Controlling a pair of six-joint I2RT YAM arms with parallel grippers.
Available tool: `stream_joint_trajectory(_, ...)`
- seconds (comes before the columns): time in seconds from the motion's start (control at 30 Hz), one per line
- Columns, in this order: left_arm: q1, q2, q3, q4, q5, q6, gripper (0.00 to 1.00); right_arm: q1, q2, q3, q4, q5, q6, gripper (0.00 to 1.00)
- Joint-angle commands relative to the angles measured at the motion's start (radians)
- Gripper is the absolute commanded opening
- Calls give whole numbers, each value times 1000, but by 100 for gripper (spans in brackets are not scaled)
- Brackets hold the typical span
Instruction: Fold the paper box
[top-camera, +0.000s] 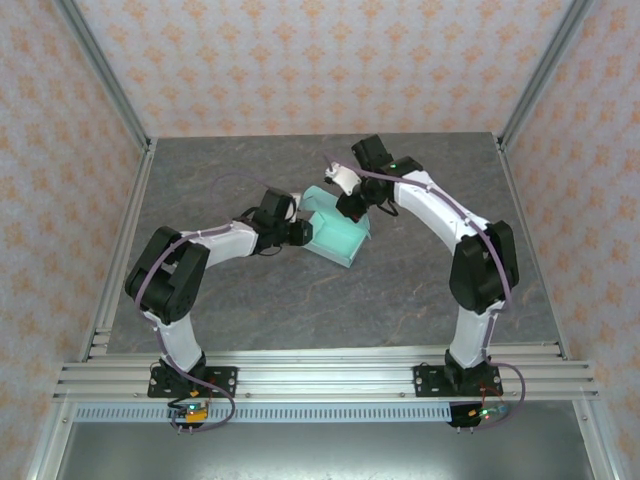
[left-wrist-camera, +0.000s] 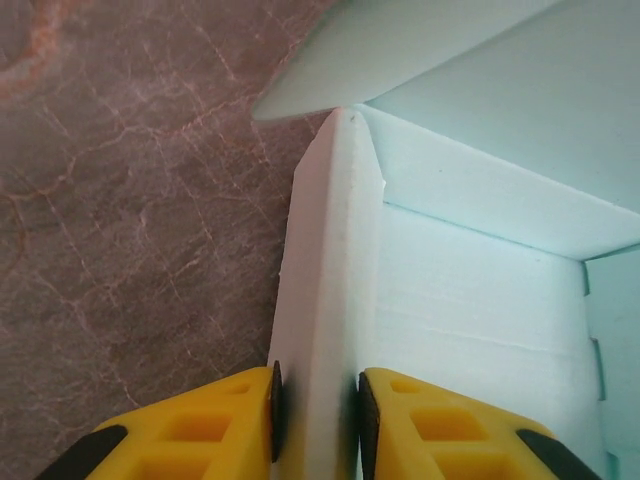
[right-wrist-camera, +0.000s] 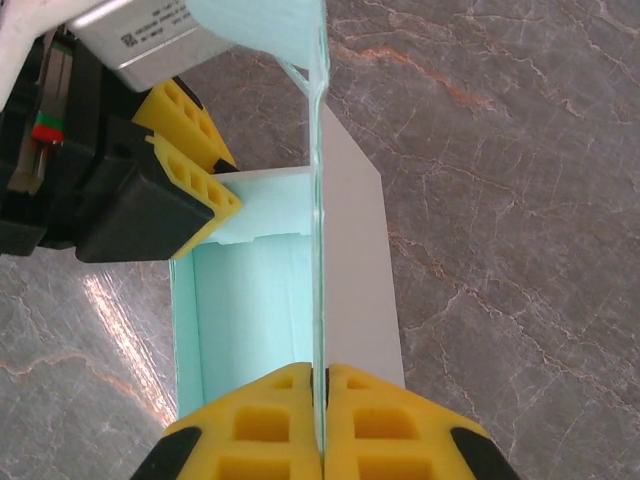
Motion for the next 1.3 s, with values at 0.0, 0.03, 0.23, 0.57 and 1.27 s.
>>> stream_joint_trajectory(0.0, -30, 32, 36, -79, -91, 95, 29, 3, -34, -47, 47, -3, 42, 0)
stream_joint_trajectory(0.03, -29, 38, 37, -82, -102, 101, 29, 4, -38, -54, 47, 6, 32, 0)
stream_joint_trajectory(0.23, -29, 44, 25, -70, -110, 145, 28, 0, -40, -35, 4, 41, -11, 0)
stream_joint_trajectory(0.57, -8, -4, -48, 70, -5, 190, 46, -73, -6, 47, -80, -118, -28, 0)
stream_joint_trajectory(1.27, 24, 96, 55, 85, 123, 291, 38, -126, 57, 140, -193, -228, -33, 0)
